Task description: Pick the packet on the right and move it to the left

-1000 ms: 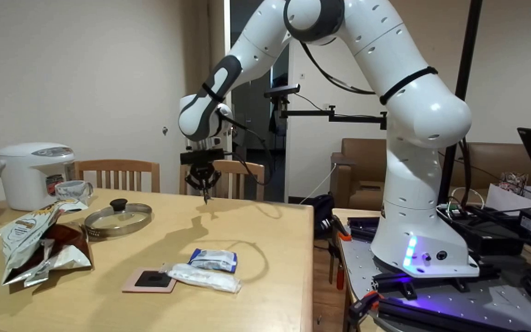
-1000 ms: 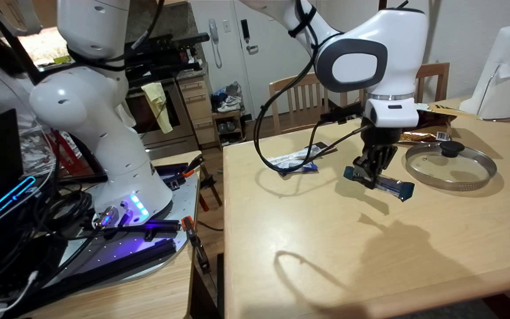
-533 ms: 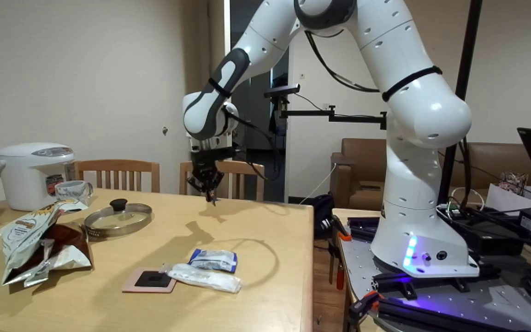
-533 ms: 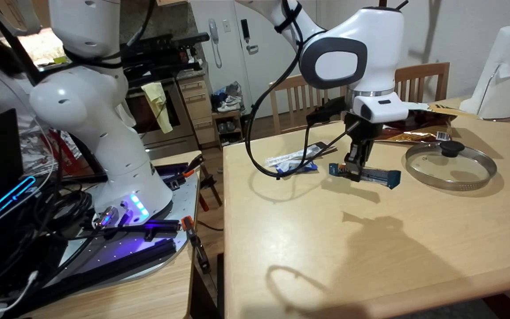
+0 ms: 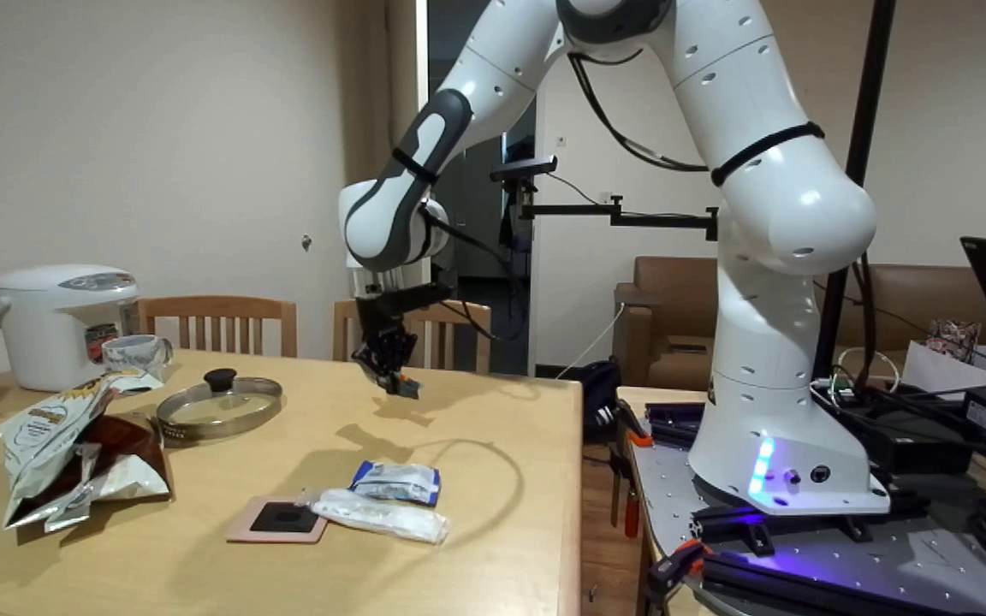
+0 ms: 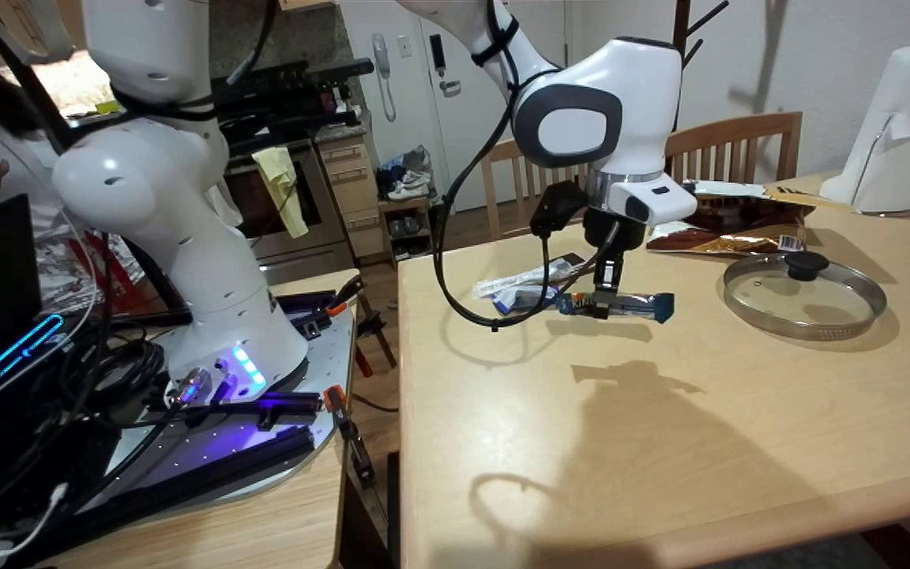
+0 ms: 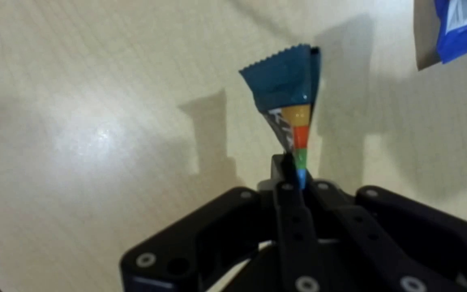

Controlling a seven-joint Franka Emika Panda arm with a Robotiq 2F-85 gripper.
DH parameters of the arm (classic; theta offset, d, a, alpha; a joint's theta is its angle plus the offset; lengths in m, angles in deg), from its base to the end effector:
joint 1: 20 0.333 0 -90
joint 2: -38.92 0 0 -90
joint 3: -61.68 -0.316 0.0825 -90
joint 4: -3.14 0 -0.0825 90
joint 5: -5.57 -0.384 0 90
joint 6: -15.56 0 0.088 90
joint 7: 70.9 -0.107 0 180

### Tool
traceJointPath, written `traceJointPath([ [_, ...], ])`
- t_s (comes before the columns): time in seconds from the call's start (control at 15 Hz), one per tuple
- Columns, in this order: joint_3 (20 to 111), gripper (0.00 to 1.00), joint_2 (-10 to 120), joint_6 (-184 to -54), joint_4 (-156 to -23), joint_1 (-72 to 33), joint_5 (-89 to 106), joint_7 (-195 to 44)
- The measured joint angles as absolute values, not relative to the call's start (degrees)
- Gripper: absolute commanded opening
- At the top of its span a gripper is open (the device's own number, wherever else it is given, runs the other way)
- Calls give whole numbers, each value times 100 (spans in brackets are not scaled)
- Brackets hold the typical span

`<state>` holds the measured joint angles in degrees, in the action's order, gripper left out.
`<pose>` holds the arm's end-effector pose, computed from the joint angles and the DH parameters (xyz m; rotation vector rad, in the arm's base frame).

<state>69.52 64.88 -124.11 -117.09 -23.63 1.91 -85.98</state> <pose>0.5591 -0.1138 0.1939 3.0136 -0.7759 -0.1676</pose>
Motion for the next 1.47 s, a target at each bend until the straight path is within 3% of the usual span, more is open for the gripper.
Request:
traceJointPath([
  [0.93, 6753, 0, 6453, -12931, -12606, -2066, 213, -8360],
  [1.47, 6777, 0, 6490, -12932, -12734, -1389, 227, -9213],
])
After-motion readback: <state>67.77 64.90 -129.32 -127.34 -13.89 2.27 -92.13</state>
